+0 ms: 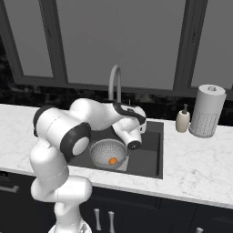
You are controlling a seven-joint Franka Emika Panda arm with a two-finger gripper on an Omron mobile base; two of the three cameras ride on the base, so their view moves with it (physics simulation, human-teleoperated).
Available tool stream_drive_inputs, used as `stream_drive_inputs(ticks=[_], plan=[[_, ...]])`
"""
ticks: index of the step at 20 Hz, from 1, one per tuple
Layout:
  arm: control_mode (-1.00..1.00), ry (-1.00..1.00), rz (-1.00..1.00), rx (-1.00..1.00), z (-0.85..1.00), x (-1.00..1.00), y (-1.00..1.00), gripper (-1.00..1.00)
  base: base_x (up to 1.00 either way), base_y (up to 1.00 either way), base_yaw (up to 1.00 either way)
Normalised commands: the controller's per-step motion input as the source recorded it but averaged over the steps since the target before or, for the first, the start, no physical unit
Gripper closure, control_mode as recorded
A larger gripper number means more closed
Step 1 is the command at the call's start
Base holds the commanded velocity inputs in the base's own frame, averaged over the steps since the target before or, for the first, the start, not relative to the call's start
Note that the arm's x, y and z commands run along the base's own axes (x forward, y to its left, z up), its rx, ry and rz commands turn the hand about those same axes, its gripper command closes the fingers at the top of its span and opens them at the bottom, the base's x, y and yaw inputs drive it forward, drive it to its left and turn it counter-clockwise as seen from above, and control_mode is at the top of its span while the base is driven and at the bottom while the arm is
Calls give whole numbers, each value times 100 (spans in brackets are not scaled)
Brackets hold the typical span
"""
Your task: Put the colander in the sink, put the tangerine in the colander, and turn on the sink faucet and pour water over the colander.
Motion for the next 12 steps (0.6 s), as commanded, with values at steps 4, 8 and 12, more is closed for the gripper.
stream_drive_inputs(ticks=[4,8,12], plan=[[-100,-7,0,5,0,27,0,-100,0,0,0],[-100,-6,0,5,1,21,0,-100,0,0,0],[-100,-5,0,4,1,16,0,-100,0,0,0]])
